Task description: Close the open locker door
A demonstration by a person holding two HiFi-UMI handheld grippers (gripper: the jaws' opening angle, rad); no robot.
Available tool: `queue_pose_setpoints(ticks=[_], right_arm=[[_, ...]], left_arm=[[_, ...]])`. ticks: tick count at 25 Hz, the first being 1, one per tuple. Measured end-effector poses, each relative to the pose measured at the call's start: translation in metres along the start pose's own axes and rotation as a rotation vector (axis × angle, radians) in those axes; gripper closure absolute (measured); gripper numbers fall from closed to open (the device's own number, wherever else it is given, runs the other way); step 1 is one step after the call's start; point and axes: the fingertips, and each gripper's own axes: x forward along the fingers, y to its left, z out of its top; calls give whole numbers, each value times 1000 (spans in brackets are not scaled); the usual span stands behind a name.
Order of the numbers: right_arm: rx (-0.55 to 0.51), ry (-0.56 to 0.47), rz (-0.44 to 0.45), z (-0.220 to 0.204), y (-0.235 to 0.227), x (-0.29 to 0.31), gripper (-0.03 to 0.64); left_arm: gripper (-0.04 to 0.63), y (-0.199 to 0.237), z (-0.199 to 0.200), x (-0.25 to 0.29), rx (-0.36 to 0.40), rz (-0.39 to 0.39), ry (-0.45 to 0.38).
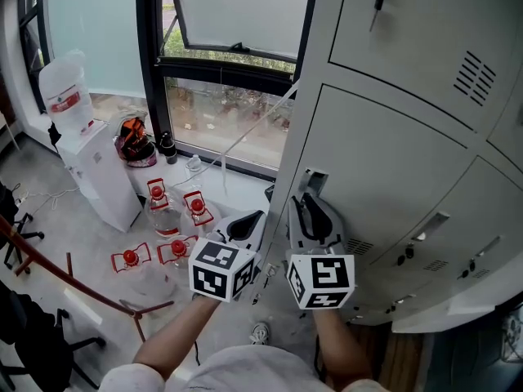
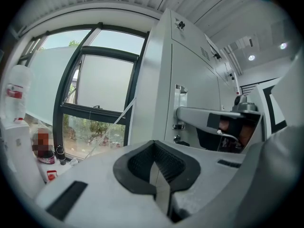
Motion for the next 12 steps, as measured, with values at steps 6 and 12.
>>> queue_pose_setpoints(ticks=[6,12], right_arm=[[19,-6,12,-1,4,-17,549],[42,7,2,-8,3,-39,549]], left_arm=[[591,-13,-4,-8,3,-9,2],[591,-30,-11,-18,9,-21,12]])
